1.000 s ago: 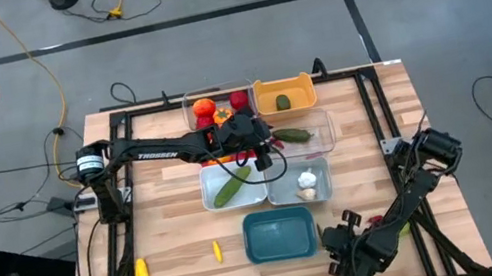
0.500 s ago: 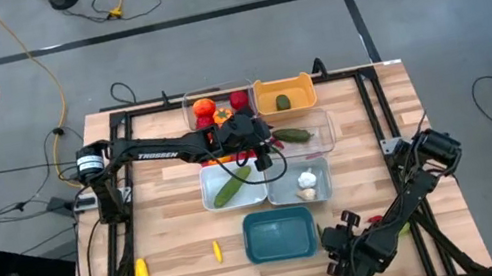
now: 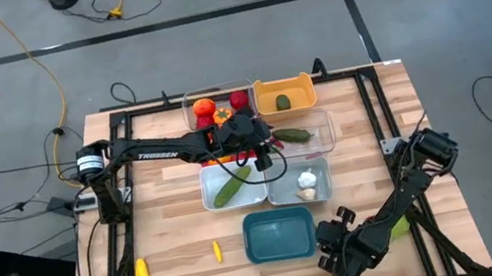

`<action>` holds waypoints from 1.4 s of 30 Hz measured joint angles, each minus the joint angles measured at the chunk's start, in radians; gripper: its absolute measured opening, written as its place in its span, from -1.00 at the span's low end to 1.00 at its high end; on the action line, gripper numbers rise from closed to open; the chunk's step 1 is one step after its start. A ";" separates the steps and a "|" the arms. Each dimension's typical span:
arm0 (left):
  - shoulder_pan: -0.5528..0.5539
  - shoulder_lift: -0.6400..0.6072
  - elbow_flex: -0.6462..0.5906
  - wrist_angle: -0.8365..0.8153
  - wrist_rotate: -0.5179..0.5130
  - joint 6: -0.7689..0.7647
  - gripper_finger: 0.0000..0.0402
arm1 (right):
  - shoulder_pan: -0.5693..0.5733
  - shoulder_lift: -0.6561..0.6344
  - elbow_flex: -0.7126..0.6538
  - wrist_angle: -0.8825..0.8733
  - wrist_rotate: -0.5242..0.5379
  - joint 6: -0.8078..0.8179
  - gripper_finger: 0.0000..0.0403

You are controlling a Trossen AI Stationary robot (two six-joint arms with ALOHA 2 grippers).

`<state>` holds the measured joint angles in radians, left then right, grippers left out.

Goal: Sort produce into baskets
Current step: Put the top green chili pepper into the bottom transparent bin

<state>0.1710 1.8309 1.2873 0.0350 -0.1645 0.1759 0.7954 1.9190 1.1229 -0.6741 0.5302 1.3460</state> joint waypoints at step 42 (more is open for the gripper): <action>-0.188 -0.463 0.002 -0.671 0.045 -0.112 -0.16 | -0.462 -0.717 0.000 -0.442 0.232 -0.816 -0.74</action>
<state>-0.0166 1.3679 1.2888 -0.6359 -0.1191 0.0637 0.3334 1.2023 1.1225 -1.1158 0.7627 0.5302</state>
